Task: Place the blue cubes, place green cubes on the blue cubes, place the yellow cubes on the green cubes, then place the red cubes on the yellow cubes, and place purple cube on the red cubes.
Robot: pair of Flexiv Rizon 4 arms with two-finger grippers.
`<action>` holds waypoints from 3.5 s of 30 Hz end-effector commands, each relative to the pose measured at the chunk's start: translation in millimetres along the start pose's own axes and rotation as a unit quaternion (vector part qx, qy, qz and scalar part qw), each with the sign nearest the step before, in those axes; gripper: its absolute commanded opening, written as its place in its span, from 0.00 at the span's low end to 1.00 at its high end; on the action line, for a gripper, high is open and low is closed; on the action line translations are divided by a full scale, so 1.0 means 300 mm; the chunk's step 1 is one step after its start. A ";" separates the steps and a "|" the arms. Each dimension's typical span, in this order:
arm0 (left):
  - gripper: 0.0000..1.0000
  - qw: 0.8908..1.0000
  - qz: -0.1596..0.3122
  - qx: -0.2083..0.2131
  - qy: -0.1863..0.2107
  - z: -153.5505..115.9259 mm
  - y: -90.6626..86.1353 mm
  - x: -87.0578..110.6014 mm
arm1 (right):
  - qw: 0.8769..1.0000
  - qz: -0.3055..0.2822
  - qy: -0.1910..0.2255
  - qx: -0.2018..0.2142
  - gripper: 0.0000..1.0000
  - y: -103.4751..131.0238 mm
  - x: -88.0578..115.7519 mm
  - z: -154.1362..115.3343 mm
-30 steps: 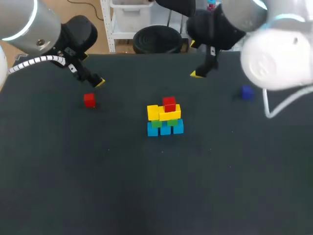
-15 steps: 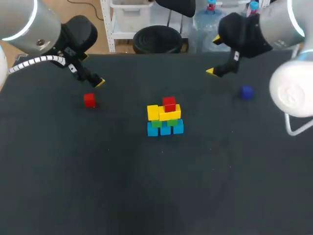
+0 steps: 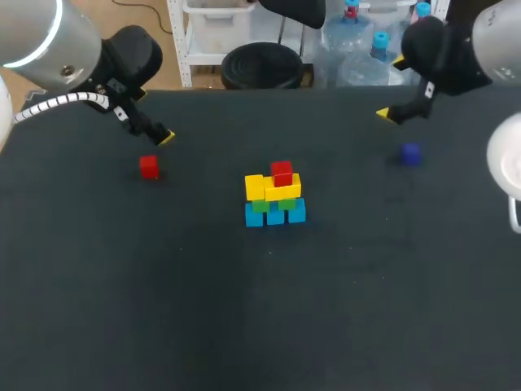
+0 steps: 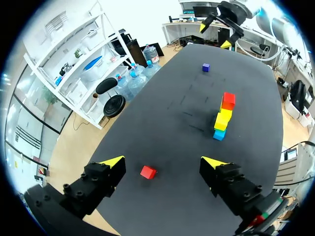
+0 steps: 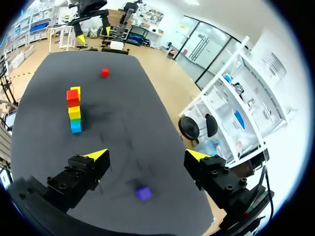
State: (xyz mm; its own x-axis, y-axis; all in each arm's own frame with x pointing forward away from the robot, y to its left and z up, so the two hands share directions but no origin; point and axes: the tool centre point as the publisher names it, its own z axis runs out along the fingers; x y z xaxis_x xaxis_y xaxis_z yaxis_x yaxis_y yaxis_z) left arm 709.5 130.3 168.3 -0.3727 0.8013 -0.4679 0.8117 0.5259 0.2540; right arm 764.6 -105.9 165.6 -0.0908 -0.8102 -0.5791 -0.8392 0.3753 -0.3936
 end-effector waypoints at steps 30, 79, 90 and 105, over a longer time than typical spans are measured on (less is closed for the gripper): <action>1.00 0.994 0.059 0.031 0.086 0.072 0.137 0.156 | 0.997 0.011 0.006 0.079 1.00 -0.004 0.025 -0.022; 1.00 0.949 0.183 0.216 0.140 0.475 0.124 0.309 | 0.997 0.011 0.006 0.079 1.00 -0.004 0.025 -0.022; 1.00 0.947 0.178 0.224 0.146 0.509 0.122 0.337 | 0.997 0.011 0.006 0.079 1.00 -0.004 0.025 -0.022; 0.00 0.949 0.176 0.217 0.147 0.509 0.122 0.339 | 0.997 0.011 0.006 0.079 1.00 -0.004 0.025 -0.022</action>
State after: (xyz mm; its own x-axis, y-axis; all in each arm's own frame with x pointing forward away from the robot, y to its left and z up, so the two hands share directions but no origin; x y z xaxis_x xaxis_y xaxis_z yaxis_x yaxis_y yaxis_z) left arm 769.4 187.6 -0.9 -0.1048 0.9833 -0.1489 0.9938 0.0980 -0.0518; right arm 764.2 -117.2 167.9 -0.1117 -0.8052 -0.5824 -0.7949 0.4241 -0.4339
